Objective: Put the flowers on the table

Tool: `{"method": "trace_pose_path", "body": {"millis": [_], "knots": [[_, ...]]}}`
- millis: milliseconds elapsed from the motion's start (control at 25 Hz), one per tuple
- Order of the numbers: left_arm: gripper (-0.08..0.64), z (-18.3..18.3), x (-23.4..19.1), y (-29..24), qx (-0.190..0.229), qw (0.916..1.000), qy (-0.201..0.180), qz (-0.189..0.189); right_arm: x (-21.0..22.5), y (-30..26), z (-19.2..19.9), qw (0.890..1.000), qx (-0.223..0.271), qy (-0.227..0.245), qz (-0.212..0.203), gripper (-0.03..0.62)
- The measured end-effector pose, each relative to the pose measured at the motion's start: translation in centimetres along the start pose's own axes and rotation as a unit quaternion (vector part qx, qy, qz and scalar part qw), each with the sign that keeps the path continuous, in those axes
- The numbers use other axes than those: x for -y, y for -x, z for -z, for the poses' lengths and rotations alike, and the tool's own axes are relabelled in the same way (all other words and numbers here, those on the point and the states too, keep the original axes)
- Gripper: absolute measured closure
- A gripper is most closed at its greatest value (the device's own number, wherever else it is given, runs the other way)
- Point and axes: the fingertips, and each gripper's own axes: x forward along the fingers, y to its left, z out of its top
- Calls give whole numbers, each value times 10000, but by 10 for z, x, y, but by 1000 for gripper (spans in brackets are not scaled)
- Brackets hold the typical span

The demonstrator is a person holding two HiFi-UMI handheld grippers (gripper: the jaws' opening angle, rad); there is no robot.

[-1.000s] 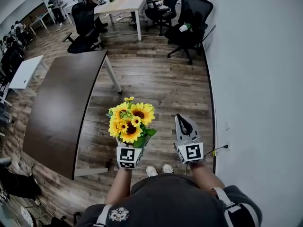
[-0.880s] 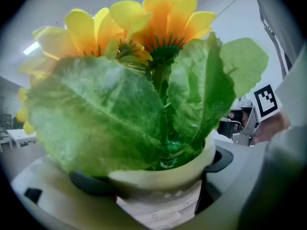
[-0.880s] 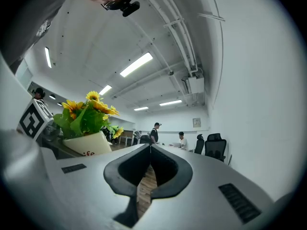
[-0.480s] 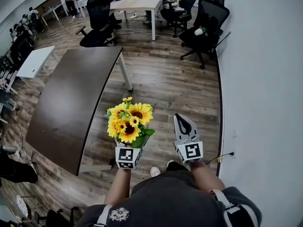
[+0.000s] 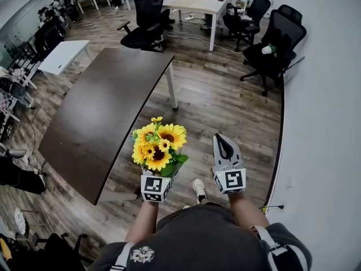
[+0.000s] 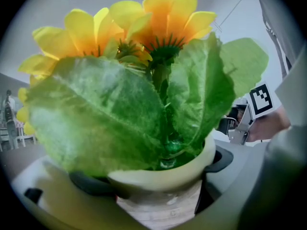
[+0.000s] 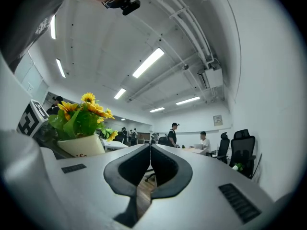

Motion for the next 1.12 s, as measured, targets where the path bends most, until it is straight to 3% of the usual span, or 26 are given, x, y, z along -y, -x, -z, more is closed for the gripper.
{"method": "trace_pose_path", "body": {"millis": [160,360,600,1120], "knots": [[8,-3,-25,-35,-34,9998,-17,-196,9,-53,7,9995,34,-60,-294,569],[8,11,-37,-50,-8,9986,-40,-520,12,-73,35,9983,57,-83,-574,569],[8,10,-71,-70,-27,9945,-51,-1047,14,-124,40,9939,257,-241,-1048,569],[8,26,-137,-52,-228,9790,190,-2015,-38,-191,58,9788,205,-476,-1981,569]]}}
